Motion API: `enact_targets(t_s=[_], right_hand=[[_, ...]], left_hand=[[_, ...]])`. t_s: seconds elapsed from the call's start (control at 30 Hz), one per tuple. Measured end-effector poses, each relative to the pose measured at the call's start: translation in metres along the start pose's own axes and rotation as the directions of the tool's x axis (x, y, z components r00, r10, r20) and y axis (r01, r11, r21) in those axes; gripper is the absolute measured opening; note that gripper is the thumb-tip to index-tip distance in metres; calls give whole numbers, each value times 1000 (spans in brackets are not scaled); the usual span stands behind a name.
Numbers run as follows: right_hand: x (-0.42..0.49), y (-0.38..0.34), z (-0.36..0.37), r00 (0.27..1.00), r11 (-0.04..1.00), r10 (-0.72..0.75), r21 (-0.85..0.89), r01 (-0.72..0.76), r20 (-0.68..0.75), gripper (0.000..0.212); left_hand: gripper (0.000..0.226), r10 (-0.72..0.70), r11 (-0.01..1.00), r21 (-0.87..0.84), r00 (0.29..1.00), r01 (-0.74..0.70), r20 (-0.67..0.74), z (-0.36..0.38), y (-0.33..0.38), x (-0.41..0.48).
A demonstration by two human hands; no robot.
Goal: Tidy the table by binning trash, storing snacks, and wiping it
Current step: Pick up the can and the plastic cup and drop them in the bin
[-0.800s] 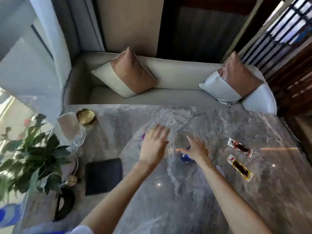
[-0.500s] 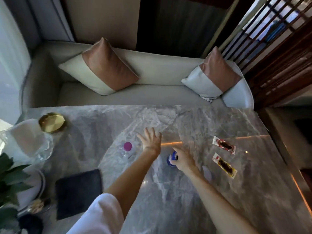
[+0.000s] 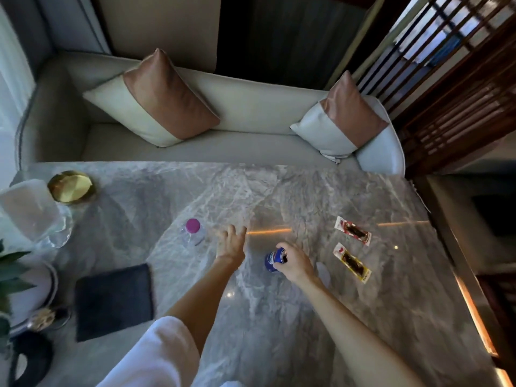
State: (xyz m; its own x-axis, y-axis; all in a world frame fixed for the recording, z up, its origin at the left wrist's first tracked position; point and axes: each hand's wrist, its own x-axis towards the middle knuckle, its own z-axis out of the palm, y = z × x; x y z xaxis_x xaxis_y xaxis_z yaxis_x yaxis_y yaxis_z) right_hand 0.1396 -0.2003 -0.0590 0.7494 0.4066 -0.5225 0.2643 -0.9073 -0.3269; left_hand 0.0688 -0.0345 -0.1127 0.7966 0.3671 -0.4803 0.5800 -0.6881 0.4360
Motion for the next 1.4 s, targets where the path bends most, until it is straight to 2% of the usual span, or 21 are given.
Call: enact_targets(t_s=[0.07,0.13,0.2,0.27,0.37,0.47,0.6,0.67,0.77,0.83,0.9,0.97,1.1,1.23,1.3,1.4], right_hand=[[-12,12,-4,1000,990,14,142,-10,-28,51],[-28,27,-7,998,926,55,375,-39,-32,48],[-46,44,-9,994,746,101,656,-109,50,43],[-65,65,-11,988,572,52,806,-151,148,40],[-89,93,-10,953,434,-118,877,-204,279,36],[-111,106,4,871,342,-234,875,-342,432,40],[-149,106,28,723,364,-345,796,-484,598,26],[-168,101,39,665,398,-361,753,-524,654,22],[-196,83,56,563,480,-386,680,-554,731,29],[-214,66,69,498,545,-390,630,-554,775,32],[-234,46,86,452,614,-383,588,-527,806,37],[-258,23,106,403,686,-376,543,-485,834,42],[-317,-27,151,351,787,-348,474,-395,869,50],[-379,-70,196,302,802,-364,462,-379,881,52],[-405,-85,219,270,810,-381,460,-363,884,56],[-437,-102,249,235,831,-362,427,-358,902,55]], left_hand=[[59,-58,976,-213,998,52,-20,10,-1,-21],[55,-155,872,-480,985,98,-81,17,-3,-47],[58,-275,725,-678,953,119,-127,21,-4,-80],[59,-384,558,-820,916,129,-118,29,-5,-121],[52,-541,287,-946,841,153,-28,54,-7,-195],[44,-675,31,-999,738,39,7,86,-6,-275],[35,-807,-279,-929,584,-242,90,135,5,-383],[27,-832,-377,-845,540,-380,128,158,11,-431],[19,-857,-438,-736,487,-517,169,187,21,-496],[11,-881,-420,-698,446,-580,160,205,28,-531],[8,-910,-399,-640,369,-657,188,225,30,-558],[14,-924,-382,-562,295,-734,244,243,25,-579],[23,-926,-356,-408,256,-841,279,263,4,-621],[16,-919,-330,-325,222,-887,326,275,-33,-663],[23,-916,-308,-282,203,-909,347,282,-54,-682],[28,-900,-306,-209,210,-929,382,287,-83,-707]])
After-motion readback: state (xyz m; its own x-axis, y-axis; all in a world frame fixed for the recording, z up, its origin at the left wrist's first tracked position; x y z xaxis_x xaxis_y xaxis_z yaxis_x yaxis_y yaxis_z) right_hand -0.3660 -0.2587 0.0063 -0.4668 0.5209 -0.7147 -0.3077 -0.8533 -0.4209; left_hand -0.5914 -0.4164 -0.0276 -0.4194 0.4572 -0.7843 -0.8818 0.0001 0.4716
